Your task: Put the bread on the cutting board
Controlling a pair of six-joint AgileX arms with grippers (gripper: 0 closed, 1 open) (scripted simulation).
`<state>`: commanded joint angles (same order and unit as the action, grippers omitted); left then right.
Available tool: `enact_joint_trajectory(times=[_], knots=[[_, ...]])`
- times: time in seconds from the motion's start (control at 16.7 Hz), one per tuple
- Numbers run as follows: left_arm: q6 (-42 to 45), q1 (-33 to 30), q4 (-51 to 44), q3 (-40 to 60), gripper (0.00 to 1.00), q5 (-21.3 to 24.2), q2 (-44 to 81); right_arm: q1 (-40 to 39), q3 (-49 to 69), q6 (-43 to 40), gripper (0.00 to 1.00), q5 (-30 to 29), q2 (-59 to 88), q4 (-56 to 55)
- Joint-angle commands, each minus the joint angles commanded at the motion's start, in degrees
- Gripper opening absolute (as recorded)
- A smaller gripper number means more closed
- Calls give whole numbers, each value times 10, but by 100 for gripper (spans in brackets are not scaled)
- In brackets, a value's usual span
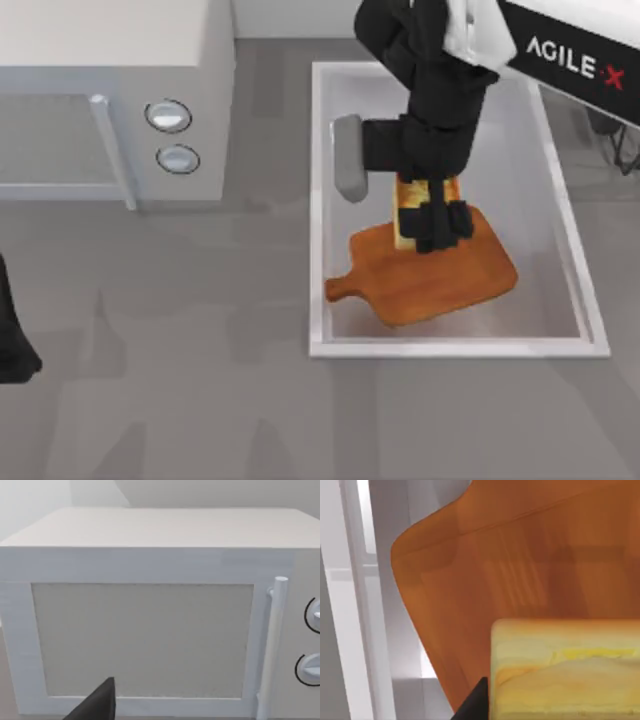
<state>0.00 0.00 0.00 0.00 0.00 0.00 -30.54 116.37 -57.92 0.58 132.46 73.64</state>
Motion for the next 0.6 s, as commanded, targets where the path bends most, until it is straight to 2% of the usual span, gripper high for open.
enact_joint_trajectory(times=[0.6], knots=[[0,0,0,0,100,0,0,-1,-50,0,0,1,9,-57]])
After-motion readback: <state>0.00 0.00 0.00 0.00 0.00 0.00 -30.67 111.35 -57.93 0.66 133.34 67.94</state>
